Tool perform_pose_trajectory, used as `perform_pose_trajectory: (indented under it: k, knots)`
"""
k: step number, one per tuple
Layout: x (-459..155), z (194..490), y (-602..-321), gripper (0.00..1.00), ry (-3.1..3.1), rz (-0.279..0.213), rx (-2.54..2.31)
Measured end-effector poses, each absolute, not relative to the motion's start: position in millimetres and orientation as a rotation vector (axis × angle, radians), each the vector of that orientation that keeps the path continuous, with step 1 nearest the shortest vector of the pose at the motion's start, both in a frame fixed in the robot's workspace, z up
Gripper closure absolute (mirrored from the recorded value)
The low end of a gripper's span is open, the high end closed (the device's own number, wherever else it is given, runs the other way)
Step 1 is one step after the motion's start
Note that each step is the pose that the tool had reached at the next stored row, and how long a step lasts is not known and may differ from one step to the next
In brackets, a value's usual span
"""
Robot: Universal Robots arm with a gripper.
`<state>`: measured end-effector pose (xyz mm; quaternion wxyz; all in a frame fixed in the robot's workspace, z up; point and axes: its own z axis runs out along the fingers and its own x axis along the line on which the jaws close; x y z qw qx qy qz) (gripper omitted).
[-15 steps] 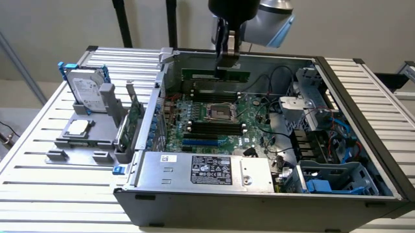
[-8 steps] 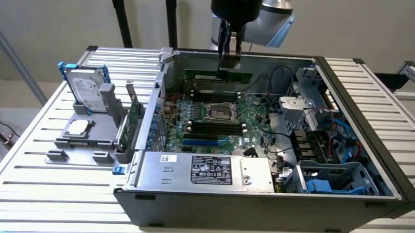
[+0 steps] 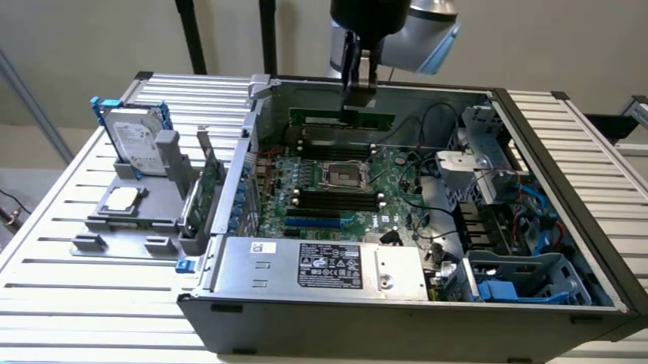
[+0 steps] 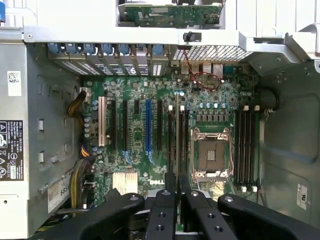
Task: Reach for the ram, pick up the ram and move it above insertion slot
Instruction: 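Pick up the ram and move it above insertion slot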
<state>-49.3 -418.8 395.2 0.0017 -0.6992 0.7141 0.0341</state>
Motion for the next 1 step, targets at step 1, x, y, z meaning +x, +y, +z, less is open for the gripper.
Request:
perform_pose_trajectory:
  k: [1]
  knots:
    - [-49.3,395.2,-418.8,0.87,2.241,0.107,-2.194]
